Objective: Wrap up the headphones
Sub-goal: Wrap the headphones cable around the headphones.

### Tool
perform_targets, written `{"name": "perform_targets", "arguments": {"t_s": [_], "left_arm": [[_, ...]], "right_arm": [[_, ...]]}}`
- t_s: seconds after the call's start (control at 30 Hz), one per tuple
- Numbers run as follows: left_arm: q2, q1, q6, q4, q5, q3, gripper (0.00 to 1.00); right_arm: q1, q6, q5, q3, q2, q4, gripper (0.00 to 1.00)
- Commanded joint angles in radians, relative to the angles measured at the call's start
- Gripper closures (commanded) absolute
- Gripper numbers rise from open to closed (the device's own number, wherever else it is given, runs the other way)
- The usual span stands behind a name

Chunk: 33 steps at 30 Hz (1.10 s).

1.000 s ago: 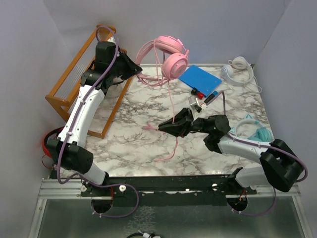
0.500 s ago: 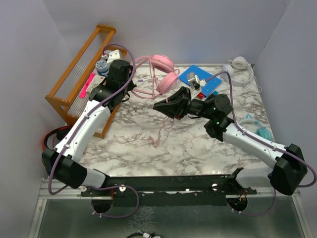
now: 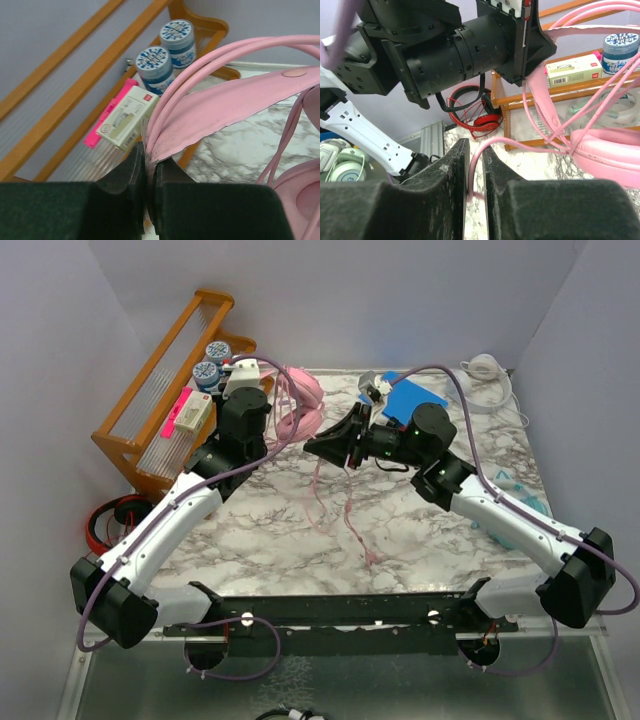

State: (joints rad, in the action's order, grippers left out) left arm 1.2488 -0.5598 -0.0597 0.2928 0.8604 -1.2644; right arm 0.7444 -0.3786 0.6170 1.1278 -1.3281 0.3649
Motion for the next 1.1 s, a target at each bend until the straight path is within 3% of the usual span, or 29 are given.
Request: {"name": "perform_targets", "arguments": {"t_s": [0.0, 0.3, 0.53, 0.6, 0.73, 0.93, 1.07], "left_arm": [[-0.036, -0.008, 0.3, -0.283, 0.201, 0.071, 1.0], [-0.022, -0.014, 0.432, -0.364, 0.168, 0.13, 1.0], [-0.042, -0.014, 0.325, -0.294, 0.096, 0.079, 1.0], [-0.053, -0.013, 0.276, -0.258, 0.086, 0.056, 1.0], [-0.042, -0.013, 0.09, -0.084, 0.039, -0.092, 1.0], [-0.023, -0.012, -0.162, 0.158, -0.214, -0.263, 1.0], [0.023, -0.004, -0.274, 0.294, -0.35, -0.388, 1.0]], "right_arm": [[-0.004, 0.018, 0.014, 0.033, 0.073, -0.005, 0.75], [-0.053, -0.135, 0.029, 0.019, 0.115, 0.076, 0.8], [-0.068, 0.079, -0.098, 0.015, 0.136, -0.157, 0.79], [-0.068, 0.126, -0.152, -0.041, 0.159, -0.164, 0.74], [-0.068, 0.175, -0.253, -0.275, 0.226, 0.03, 0.58], [-0.068, 0.231, -0.387, -0.386, 0.236, 0.131, 0.55], [-0.068, 0.203, -0.453, -0.518, 0.283, 0.318, 0.47]]}}
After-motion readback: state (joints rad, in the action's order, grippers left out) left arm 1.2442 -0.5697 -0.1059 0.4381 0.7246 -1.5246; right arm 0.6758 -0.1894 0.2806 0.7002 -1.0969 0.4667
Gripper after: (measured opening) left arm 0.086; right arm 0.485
